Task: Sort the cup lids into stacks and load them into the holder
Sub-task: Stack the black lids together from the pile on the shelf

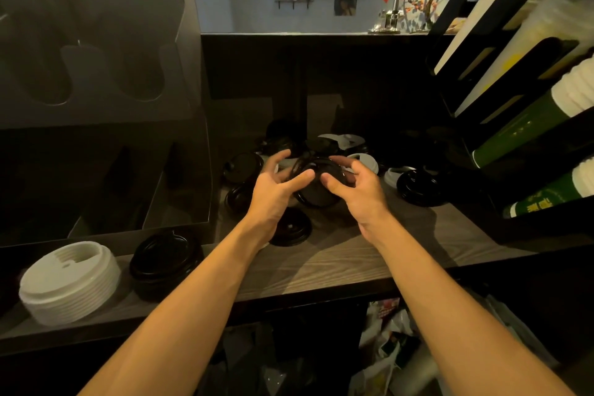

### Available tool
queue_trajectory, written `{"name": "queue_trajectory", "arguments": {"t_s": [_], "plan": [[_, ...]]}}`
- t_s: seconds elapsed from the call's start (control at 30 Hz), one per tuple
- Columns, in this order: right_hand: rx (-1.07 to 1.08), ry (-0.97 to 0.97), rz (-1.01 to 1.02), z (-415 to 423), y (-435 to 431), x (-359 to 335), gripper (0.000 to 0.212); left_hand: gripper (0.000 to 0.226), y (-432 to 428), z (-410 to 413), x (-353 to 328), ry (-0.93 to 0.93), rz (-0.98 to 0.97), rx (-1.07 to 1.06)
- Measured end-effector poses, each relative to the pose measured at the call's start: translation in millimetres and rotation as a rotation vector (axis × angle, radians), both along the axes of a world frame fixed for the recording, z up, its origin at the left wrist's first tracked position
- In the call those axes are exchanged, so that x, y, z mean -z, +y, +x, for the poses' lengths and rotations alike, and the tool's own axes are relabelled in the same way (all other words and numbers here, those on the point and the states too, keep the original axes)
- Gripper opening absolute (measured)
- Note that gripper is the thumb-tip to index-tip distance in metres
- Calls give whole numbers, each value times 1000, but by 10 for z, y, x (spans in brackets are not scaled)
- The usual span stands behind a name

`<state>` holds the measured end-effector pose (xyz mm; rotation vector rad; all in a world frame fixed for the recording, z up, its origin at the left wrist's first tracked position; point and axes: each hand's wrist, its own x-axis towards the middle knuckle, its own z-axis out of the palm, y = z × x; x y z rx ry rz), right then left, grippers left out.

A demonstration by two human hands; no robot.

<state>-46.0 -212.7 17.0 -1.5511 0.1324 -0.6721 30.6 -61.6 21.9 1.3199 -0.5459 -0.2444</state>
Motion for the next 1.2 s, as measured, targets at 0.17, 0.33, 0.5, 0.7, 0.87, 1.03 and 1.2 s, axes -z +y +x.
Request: {"name": "queue_trajectory", "arguments": {"t_s": [0.17,0.33,0.5,0.7,0.87,1.03,1.2], "plan": [[-11,13,45,5,9,8,36,35,4,7,3,-22,62,1],[-9,16,73,5,-1,-5,38,31,7,19,13,-43,69,30],[-24,-16,97,-6,21,-1,32,34,-9,-19,1,-107,90,-48],[14,-25,71,-42,108,-9,26,48,88,-116,-26,-200,194,-134],[64,-40,136,-140,330,-42,22,49,308,-369,-87,-233,201,-209],[-22,-42,14,-234,759,-235,20,37,827,-552,-197,-203,127,-303],[-79,-9,-110,-244,1254,-461,11,41,1483,-648,-322,-175,133,-372]]}}
